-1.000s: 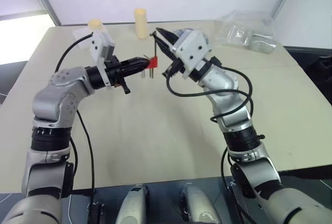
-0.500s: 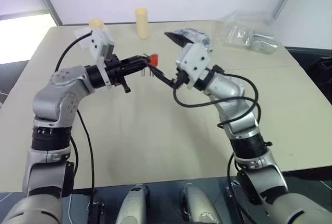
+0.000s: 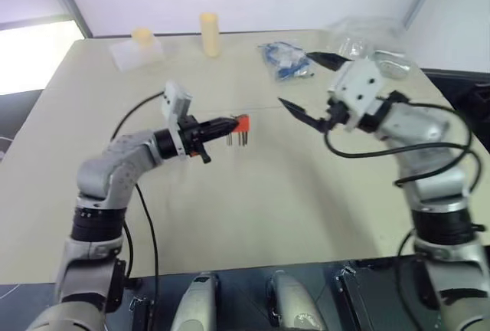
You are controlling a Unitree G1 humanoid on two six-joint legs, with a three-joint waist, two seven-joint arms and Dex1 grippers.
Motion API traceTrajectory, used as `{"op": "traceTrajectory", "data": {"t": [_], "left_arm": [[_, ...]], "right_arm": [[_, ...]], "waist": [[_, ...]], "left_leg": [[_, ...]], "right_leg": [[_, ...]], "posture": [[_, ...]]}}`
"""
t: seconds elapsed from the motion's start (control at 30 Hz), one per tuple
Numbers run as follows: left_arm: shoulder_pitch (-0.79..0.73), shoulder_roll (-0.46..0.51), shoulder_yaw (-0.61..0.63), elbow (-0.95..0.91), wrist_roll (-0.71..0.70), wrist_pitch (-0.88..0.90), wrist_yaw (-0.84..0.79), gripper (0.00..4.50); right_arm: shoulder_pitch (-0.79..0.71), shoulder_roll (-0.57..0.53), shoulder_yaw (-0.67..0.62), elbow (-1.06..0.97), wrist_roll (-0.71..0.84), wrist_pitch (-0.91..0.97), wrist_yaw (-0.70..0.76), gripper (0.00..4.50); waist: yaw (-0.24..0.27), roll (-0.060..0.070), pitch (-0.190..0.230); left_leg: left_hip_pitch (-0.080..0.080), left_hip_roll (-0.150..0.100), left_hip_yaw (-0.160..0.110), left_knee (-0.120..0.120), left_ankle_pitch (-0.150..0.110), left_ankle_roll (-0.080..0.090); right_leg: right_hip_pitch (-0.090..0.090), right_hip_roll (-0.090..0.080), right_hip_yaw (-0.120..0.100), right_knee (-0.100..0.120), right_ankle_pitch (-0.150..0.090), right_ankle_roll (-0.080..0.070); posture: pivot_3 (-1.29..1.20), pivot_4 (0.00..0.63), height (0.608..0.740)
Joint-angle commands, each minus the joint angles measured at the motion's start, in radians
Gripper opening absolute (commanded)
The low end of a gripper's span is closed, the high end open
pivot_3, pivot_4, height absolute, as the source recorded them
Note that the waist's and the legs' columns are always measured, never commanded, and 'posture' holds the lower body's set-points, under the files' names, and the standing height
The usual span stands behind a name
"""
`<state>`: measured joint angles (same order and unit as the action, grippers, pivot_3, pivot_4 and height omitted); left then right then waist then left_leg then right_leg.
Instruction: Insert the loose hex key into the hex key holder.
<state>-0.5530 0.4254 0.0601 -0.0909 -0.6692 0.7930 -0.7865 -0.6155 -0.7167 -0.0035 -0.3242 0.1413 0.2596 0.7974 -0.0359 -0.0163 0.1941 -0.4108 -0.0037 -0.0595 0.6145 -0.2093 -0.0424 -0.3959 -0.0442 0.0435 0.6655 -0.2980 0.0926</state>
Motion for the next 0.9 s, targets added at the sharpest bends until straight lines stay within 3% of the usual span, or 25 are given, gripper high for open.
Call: {"op": "traceTrajectory", "data": {"t": [0.03,0.4,0.9], "left_arm": [[-0.008,-0.044,0.007,-0.01,-0.042,0.031,0.032,0.0],[-0.047,-0.21,-0.041,0.128,-0.034,0.07,0.061,0.0],[-0.08,-0.284,0.058,0.429,-0.028,0.206,0.202,0.0]], "right_arm": [[0.012,-0.02,-0.005,-0.078,0.03,0.02,0.031,4.44],[0.048,-0.019,-0.005,-0.109,0.02,0.059,-0.007,4.44],[0.063,-0.008,0.009,-0.124,0.01,0.072,-0.04,4.44]], "waist": [[0.0,0.0,0.0],[0.022,0.0,0.0],[0.022,0.0,0.0]], "left_leg": [[0.0,0.0,0.0,0.0,0.0,0.0],[0.001,0.0,0.0,0.001,0.0,0.0],[0.001,0.0,0.0,0.001,0.0,0.0]], "right_leg": [[0.0,0.0,0.0,0.0,0.0,0.0],[0.001,0.0,0.0,0.0,0.0,0.0],[0.001,0.001,0.0,0.0,0.0,0.0]], "posture": [[0.0,0.15,0.74],[0.0,0.15,0.74],[0.0,0.15,0.74]]}}
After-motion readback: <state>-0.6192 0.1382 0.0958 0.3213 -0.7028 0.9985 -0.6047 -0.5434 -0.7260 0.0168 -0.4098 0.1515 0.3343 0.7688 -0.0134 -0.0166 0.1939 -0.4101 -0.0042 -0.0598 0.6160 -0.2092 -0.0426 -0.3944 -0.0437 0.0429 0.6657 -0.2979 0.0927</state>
